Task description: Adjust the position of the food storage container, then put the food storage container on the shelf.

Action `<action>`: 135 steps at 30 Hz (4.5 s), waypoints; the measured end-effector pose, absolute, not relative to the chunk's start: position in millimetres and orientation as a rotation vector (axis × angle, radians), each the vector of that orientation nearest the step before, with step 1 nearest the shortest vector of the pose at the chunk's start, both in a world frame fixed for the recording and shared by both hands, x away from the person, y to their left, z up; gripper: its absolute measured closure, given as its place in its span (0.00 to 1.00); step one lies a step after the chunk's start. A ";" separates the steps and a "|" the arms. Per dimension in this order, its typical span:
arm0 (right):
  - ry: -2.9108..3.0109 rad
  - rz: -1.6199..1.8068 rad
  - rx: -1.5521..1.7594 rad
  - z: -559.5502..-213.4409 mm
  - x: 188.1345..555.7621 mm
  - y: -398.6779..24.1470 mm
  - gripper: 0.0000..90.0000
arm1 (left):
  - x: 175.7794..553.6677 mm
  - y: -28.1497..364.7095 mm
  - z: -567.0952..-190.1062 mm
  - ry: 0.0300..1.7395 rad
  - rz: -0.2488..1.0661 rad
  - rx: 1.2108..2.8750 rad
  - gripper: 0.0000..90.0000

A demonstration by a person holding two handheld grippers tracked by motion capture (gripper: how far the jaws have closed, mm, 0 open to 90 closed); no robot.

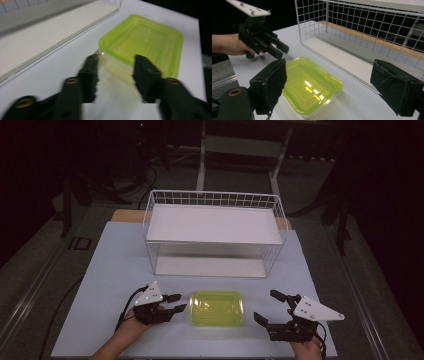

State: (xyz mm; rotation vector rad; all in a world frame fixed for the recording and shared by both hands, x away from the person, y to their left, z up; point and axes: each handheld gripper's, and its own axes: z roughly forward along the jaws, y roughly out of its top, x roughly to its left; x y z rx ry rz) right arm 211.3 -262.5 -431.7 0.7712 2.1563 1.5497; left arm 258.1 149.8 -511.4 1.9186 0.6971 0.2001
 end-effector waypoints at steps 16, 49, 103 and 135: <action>2.064 1.419 0.800 -426.4 214.4 -256.5 0.20 | 248.5 130.9 -480.3 0.704 0.177 1.912 0.01; 2.427 1.215 1.068 -498.2 281.0 -216.2 0.38 | 269.8 108.5 -512.6 1.038 -0.008 1.968 0.56; 2.409 1.261 1.322 -469.7 268.7 -214.0 0.87 | 249.4 102.9 -491.4 1.119 -0.007 1.865 0.89; 2.250 1.246 1.289 -456.0 353.5 -186.7 0.85 | 333.3 112.7 -495.2 1.160 0.143 1.775 0.89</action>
